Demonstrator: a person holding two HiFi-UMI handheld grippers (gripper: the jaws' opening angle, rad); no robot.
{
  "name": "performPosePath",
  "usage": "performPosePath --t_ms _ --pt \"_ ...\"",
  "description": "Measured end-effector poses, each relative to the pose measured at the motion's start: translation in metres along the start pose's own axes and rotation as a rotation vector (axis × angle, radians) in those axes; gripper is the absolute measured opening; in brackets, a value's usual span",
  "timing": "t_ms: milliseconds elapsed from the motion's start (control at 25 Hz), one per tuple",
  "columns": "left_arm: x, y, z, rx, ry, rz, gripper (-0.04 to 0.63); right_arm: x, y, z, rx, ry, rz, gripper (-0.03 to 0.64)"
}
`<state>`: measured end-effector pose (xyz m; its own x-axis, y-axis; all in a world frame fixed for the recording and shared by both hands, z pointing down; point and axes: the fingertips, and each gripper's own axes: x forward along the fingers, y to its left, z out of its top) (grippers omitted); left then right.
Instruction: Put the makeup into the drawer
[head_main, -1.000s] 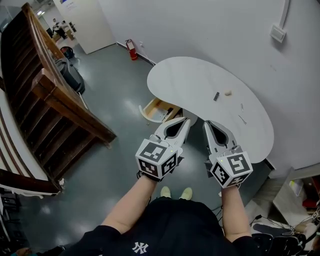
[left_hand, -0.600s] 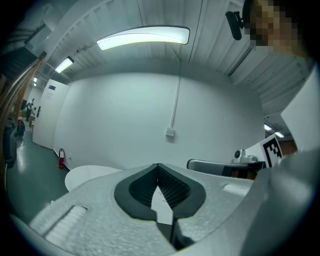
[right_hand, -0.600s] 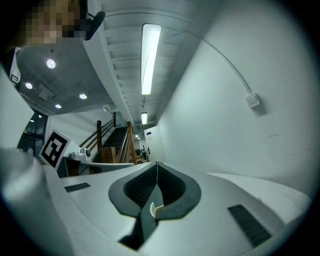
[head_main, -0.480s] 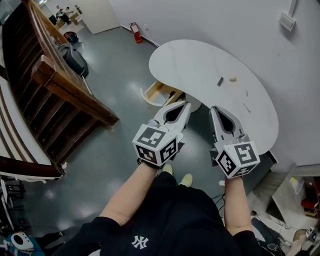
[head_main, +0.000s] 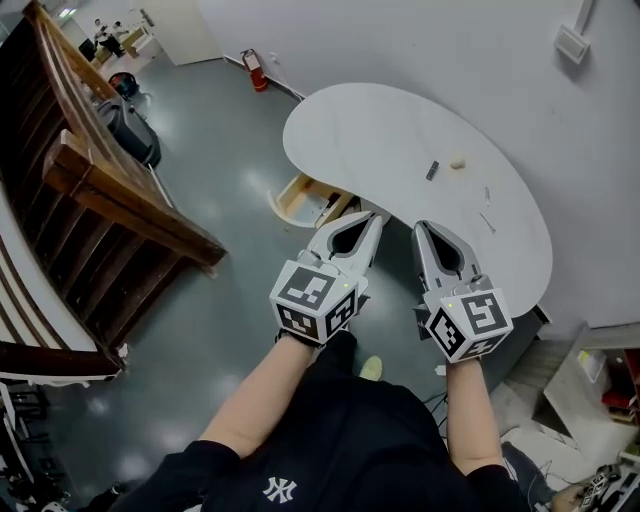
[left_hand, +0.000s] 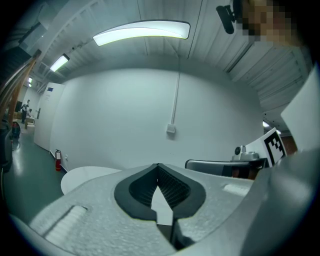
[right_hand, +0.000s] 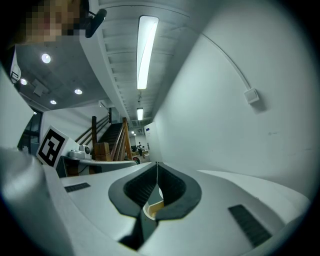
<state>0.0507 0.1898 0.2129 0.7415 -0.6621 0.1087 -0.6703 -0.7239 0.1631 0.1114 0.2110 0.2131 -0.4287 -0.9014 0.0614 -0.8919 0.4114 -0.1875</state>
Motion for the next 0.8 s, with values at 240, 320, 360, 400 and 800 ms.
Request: performPosePath --t_ms 240,320,360,400,800 --pt "0.039 0.037 -0.005 0.007 0.02 -0.041 0.008 0.048 -0.022 -0.007 0.003 0.032 -0.044 0.015" --pt "0.053 0.052 -0.006 0.014 0.032 -0.061 0.008 0.069 -0.028 -0.012 0.009 0.047 -0.058 0.015" --pt "0.06 0.06 -0.007 0.018 0.037 -0.069 0.008 0.08 -0.031 -0.015 0.013 0.056 -0.064 0.015" --pt "0.066 0.069 -0.008 0.019 0.04 -0.078 0.008 0.091 -0.033 -0.018 0.018 0.066 -0.07 0.015" --pt "0.128 0.133 -0.034 -0.017 0.079 -0.172 0.008 0.162 -0.079 -0.051 0.05 0.138 -0.202 0.015"
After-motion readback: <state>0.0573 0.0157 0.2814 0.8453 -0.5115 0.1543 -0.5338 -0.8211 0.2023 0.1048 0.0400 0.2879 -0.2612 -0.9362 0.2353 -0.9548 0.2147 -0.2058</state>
